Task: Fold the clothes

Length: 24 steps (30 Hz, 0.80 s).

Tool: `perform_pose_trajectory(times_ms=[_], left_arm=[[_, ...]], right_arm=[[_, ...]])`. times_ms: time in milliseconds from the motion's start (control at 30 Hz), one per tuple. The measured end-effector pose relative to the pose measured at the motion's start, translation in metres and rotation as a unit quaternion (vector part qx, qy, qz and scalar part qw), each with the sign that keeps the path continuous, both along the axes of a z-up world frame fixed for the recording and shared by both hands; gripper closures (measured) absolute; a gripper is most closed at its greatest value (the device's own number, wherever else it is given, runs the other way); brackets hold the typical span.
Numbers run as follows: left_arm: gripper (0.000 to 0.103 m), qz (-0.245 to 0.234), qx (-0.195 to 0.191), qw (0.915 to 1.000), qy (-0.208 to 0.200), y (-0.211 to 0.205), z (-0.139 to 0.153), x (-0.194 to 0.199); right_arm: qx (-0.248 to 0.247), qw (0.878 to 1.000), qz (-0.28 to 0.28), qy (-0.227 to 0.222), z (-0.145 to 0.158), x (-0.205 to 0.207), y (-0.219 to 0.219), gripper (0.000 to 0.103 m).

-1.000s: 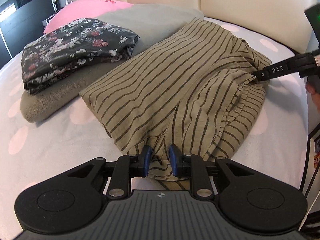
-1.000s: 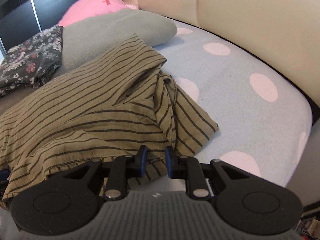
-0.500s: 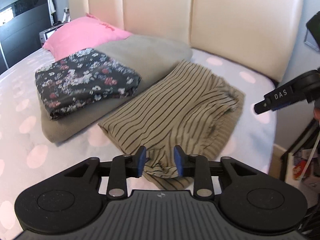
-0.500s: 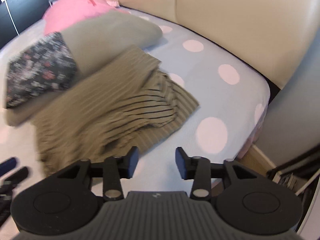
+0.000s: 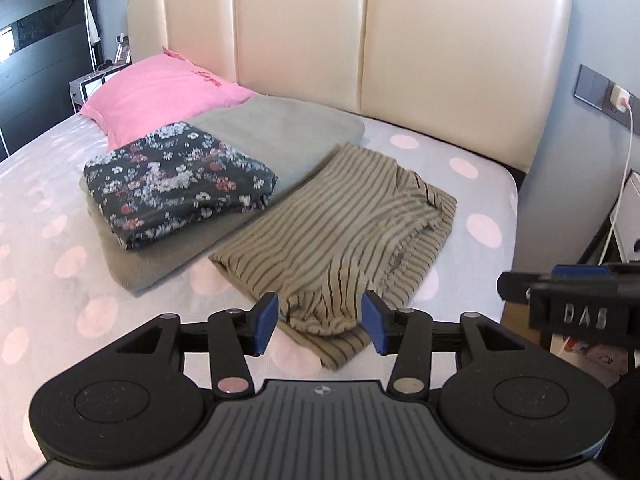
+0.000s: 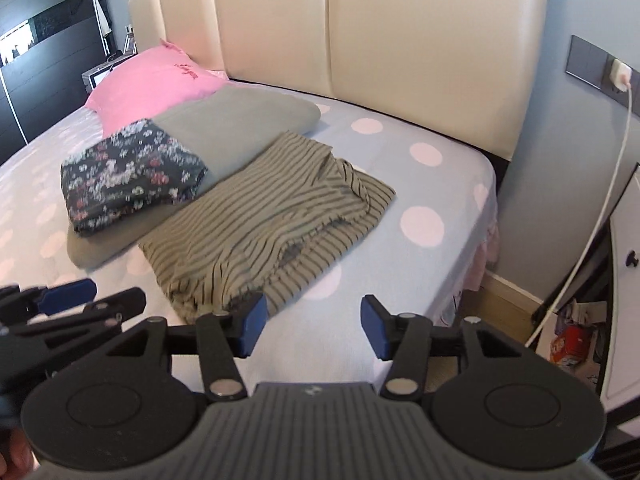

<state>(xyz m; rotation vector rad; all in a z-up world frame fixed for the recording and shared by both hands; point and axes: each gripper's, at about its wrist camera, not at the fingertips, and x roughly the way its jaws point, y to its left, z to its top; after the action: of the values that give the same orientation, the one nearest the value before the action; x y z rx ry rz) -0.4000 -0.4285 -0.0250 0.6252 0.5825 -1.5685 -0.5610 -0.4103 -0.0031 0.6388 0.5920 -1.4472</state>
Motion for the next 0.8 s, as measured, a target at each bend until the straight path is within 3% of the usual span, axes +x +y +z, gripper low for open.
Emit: perform_pose_trajectory(times_ms=[100,400,567,800], left_arm=[[0.051,-0.002,0.0,1.0,-0.007,0.01,-0.007,-0.001],[0.046,0.0,0.004,1.0,0.009,0.016,-0.012,0.008],[0.045,-0.006,0.005,0.9999,0.01,0.012,-0.008,0.009],[0.044,-0.007,0.001,0.9998,-0.019,0.012,-0.007,0.006]], right_arm=[[-0.003,1.0,0.0,0.006,-0.012,0.002,0.012,0.047],[-0.024,0.999,-0.018,-0.045,-0.021,-0.011,0.015,0.043],[-0.027,0.998,-0.031,-0.046,-0.023,-0.012,0.017,0.043],[-0.042,0.999,-0.014,-0.028,-0.022,-0.002,0.022,0.04]])
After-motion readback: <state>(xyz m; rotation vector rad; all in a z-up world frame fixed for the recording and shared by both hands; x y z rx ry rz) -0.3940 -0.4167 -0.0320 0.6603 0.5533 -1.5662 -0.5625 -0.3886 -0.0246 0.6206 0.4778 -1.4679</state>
